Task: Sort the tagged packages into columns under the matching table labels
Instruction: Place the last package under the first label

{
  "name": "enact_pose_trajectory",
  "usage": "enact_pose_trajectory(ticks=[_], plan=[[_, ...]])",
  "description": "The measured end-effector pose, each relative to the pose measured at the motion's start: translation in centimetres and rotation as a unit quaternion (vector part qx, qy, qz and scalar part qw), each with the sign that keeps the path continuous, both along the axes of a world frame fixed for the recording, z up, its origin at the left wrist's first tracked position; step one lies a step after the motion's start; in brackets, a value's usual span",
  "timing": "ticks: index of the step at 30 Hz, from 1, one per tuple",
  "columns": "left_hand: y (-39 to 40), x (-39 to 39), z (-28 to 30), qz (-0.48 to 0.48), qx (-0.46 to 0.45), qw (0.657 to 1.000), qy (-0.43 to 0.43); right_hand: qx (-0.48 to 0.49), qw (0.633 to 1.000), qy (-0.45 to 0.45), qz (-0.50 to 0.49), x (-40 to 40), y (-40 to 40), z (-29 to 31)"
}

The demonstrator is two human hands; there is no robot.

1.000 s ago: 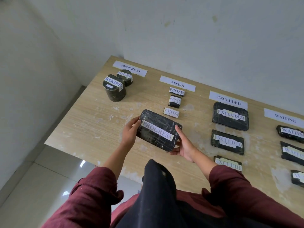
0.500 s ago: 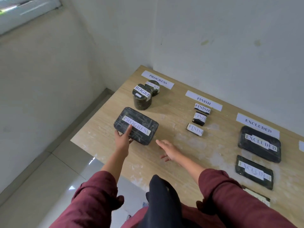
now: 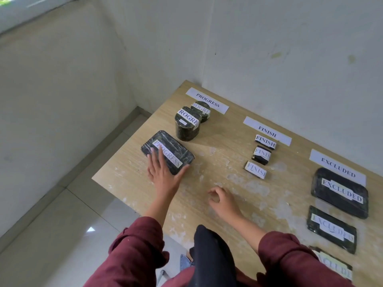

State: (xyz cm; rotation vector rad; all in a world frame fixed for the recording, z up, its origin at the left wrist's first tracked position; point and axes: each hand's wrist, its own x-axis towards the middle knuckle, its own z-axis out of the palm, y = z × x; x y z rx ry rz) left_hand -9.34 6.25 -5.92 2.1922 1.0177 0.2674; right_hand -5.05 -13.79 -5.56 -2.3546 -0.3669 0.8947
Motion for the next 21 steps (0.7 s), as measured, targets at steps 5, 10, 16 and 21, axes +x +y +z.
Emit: enact_pose_trajectory(ticks=[5,10,16,21], plan=[[-0.6,0.4,-1.7,-0.042,0.012,0.996,0.073,-0.073,0.99,-0.09,0.083,-0.2,-0.2,0.2],[0.5,1.5,-1.4,-0.028,0.011,0.995,0.095,-0.079,0.991,-0.068,0.086,-0.5,-0.4,0.0],[0.2,1.7,-1.0,-0.021,-0.013,0.993,0.112,-0.078,0.991,-0.053,0.091,-0.4,-0.5,0.4],[-0.1,2.1,0.5,-0.016,-0.007,0.995,0.096,-0.052,0.995,-0.066,0.059,0.4,-1.3,1.5]])
